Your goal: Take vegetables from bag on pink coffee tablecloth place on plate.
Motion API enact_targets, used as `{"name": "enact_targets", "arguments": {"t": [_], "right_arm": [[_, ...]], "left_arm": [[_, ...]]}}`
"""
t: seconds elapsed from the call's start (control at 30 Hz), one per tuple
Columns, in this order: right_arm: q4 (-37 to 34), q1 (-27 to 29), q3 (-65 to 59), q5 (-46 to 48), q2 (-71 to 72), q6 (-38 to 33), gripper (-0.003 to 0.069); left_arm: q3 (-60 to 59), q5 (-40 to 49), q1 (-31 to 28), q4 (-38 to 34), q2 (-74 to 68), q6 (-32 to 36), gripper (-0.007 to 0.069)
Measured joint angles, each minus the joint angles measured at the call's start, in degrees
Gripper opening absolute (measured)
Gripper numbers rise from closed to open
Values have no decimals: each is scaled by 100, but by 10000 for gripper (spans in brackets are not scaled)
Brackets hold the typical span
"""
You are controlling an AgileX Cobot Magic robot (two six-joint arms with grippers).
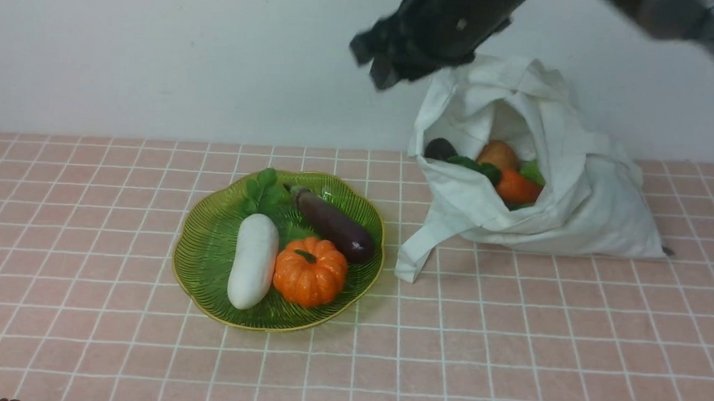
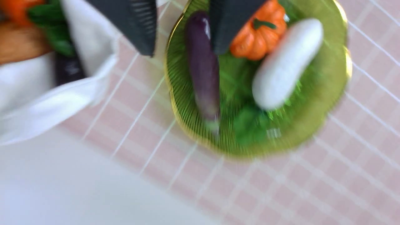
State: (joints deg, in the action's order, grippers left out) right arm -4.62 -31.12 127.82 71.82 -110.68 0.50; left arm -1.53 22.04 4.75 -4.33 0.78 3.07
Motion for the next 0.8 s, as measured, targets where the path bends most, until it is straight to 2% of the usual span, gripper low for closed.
{"name": "enact_targets", "arguments": {"t": [0.1,0.27,0.4,0.5,0.53,0.57,0.6,0.8], "right_arm": [[113,0,-223,22,1035,92,34],[202,0,-1017,54,2646,113,-10],[399,0,-2607,-70,4456,320,-14],[618,0,-3911,-664,5687,394,-15],[715,0,-4760,-1192,6288,426,-15],[729,0,-4881,-1274,6496,439,-15],[806,0,-5996,-2066,7340,517,-15],[903,0,-8665,-3958,9956,1072,-15]], "left_arm": [[0,0,0,0,0,0,-6],[0,0,0,0,0,0,-6],[0,0,0,0,0,0,-6],[0,0,0,0,0,0,-6],[0,0,0,0,0,0,-6],[0,0,0,0,0,0,-6],[0,0,0,0,0,0,-6],[0,0,0,0,0,0,-6]]}}
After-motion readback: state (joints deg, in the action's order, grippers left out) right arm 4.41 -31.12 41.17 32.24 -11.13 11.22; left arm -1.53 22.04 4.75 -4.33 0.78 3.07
